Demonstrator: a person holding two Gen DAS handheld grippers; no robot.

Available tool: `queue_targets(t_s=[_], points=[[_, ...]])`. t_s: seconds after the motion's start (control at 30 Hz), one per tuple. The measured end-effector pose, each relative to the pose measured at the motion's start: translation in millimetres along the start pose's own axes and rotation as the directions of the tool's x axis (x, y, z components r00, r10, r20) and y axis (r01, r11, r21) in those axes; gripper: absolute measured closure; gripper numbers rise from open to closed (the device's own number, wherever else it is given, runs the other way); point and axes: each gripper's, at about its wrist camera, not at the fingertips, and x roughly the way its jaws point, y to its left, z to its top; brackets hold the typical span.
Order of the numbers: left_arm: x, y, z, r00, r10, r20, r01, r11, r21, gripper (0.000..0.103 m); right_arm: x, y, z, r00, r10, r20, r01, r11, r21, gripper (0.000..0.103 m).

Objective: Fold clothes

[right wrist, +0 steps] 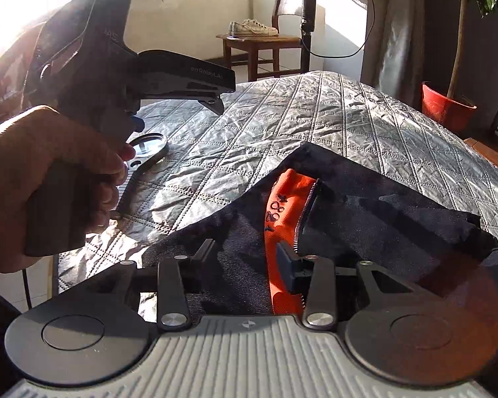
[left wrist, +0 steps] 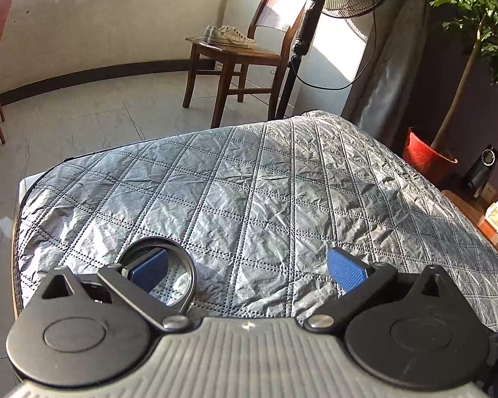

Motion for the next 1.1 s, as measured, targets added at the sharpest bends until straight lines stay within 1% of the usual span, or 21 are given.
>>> queue_targets(t_s=[0.1,0.17,0.2,0.23,0.3,0.33,0.43,0.5,0.57,0.6,0.67,0.7,0.73,0.77,0.8,0.9,0.93,0.97,1.0,1.03,1.1], points=[[0,-6,-4,1.0,-0.017,-0.01,0.017,1.0,0.02,0.001,25,-6,-2,0.996,-0.052,-0.077,0.048,0.998,-0.048,0.053],[1,-8,-5,1.0,-0.023,-0.014,0.023,0.999,0.025,0.001,32,-11,-2,0.995,-0.081,-0.059,0.078,0.996,-0.051,0.053],[1,-8,-5,1.0,-0.021,-0.013,0.022,0.999,0.025,0.001,34,-15,0,0.992,-0.11,-0.054,0.107,0.993,-0.053,0.058],[1,-7,-5,1.0,-0.02,-0.013,0.02,1.0,0.02,0.001,34,-19,3,0.988,-0.145,-0.054,0.142,0.988,-0.056,0.08],[1,-5,-5,1.0,-0.017,-0.015,0.018,1.0,0.006,0.001,32,-33,11,0.983,-0.18,-0.032,0.179,0.984,-0.014,0.088],[2,-4,-5,1.0,-0.018,-0.018,0.018,1.0,0.004,0.001,29,-42,15,0.984,-0.177,-0.016,0.177,0.984,0.026,0.097],[3,-4,-5,0.999,-0.019,-0.026,0.019,1.0,-0.001,0.001,7,-58,29,0.985,-0.161,0.068,0.152,0.981,0.122,0.098],[3,-3,-4,1.0,-0.019,-0.019,0.019,1.0,-0.003,0.001,-21,-56,37,0.979,-0.068,0.192,0.04,0.988,0.146,0.098],[3,0,-3,1.0,-0.012,-0.013,0.012,1.0,-0.013,0.001,-43,-38,37,0.969,0.02,0.245,-0.037,0.997,0.067,0.098],[3,3,-1,1.0,-0.006,-0.01,0.006,1.0,-0.024,0.001,-49,-28,34,0.97,0.067,0.234,-0.073,0.997,0.014,0.096],[2,8,0,1.0,0.006,-0.003,-0.007,0.999,-0.048,0.001,-45,-6,17,0.981,0.161,0.113,-0.149,0.983,-0.106,0.092],[2,11,1,1.0,0.013,0.001,-0.013,0.998,-0.06,0.001,-36,1,5,0.988,0.153,0.03,-0.147,0.978,-0.146,0.088],[1,13,1,1.0,0.018,0.005,-0.017,0.997,-0.069,0.001,-27,2,-6,0.985,0.156,-0.067,-0.164,0.977,-0.139,0.071],[0,15,2,1.0,0.021,0.011,-0.02,0.997,-0.075,0.001,-17,4,-17,0.974,0.159,-0.162,-0.181,0.975,-0.13,0.058],[0,16,2,1.0,0.022,0.015,-0.021,0.997,-0.078,0.001,-14,2,-26,0.963,0.166,-0.213,-0.192,0.975,-0.107,0.058],[-1,17,3,1.0,0.024,0.019,-0.022,0.997,-0.079,0.001,-40,-19,-29,0.978,0.197,-0.064,-0.193,0.98,0.052,0.057],[-2,17,3,0.999,0.024,0.021,-0.022,0.996,-0.083,0.001,-46,-29,-25,0.985,0.17,-0.018,-0.167,0.98,0.108,0.051],[-3,16,3,0.999,0.022,0.025,-0.019,0.996,-0.087,0.001,-48,-40,-20,0.991,0.134,0.018,-0.135,0.978,0.161,0.039],[-4,15,3,0.999,0.02,0.028,-0.017,0.996,-0.087,0.001,-48,-53,-13,0.994,0.097,0.043,-0.103,0.972,0.212,0.033],[-4,14,2,0.999,0.018,0.031,-0.016,0.996,-0.083,0.001,-46,-65,-4,0.997,0.062,0.056,-0.074,0.964,0.256,0.029],[-5,13,2,0.999,0.017,0.035,-0.014,0.997,-0.077,0.001,-34,-81,14,0.998,0.008,0.058,-0.025,0.954,0.3,0.029]])
